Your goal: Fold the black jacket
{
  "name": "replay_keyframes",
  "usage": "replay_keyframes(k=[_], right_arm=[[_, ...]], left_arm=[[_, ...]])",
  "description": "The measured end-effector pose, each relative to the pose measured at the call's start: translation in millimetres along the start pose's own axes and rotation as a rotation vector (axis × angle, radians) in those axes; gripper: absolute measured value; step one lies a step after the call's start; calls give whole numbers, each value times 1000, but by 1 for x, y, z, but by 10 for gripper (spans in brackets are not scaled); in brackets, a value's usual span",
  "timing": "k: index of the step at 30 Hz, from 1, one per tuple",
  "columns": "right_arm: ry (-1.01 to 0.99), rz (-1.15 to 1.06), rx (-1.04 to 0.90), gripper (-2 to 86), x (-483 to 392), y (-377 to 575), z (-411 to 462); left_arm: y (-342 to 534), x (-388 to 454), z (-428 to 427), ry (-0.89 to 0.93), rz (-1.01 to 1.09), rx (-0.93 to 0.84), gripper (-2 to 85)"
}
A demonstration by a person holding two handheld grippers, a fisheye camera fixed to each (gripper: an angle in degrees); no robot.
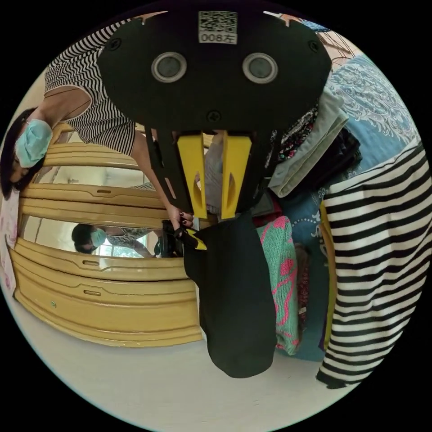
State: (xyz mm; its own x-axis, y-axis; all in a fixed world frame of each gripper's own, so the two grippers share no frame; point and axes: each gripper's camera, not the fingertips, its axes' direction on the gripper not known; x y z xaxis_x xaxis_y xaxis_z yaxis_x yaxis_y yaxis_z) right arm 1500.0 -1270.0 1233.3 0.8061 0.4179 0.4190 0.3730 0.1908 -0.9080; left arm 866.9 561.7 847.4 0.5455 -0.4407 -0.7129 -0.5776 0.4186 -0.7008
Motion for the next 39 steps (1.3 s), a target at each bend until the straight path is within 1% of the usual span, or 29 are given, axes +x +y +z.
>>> replay_keyframes(k=[2,6,8,10,11,13,14,16,19,21,23,25,28,30,32,35,39], right_arm=[[3,13,20,97,4,13,-1],[105,15,86,77,-9,53,-12],[159,-10,133,70,-25,69,-20],[200,-81,221,52,-54,76,-26],[209,-101,234,44,-60,74,-25],[304,-166,217,17,-78,52,-9],[348,-165,206,15,-79,44,-3],[532,-109,108,7,-66,10,31],[565,-92,45,5,-59,-7,52],[583,-125,61,5,-67,0,51],[574,-156,79,7,-76,15,44],[570,-198,133,14,-93,45,28],[606,-229,131,39,-102,91,18],[677,-187,118,62,-98,117,18],[688,-123,104,79,-89,137,21],[611,-67,32,96,-77,151,44],[701,-123,-109,130,-89,144,104]], left_arm=[[-12,4,5,-56,69,49,47],[-46,11,40,-203,185,52,29],[-69,7,78,-337,243,3,16],[-82,-6,108,-433,245,-52,9],[-86,-15,123,-460,238,-65,6],[-91,-26,139,-459,236,-72,4],[-92,-31,146,-456,240,-72,3],[-92,-37,153,-457,235,-66,2],[-87,-42,162,-502,248,-81,1],[-80,-45,161,-501,254,-64,1],[-64,-41,147,-465,282,-2,1],[-46,-32,134,-405,347,35,2],[-10,-21,110,-325,451,74,6],[13,-20,98,-302,475,89,10],[43,-22,87,-295,494,105,15],[69,-28,84,-311,488,94,18],[87,-37,93,-272,465,60,20]])
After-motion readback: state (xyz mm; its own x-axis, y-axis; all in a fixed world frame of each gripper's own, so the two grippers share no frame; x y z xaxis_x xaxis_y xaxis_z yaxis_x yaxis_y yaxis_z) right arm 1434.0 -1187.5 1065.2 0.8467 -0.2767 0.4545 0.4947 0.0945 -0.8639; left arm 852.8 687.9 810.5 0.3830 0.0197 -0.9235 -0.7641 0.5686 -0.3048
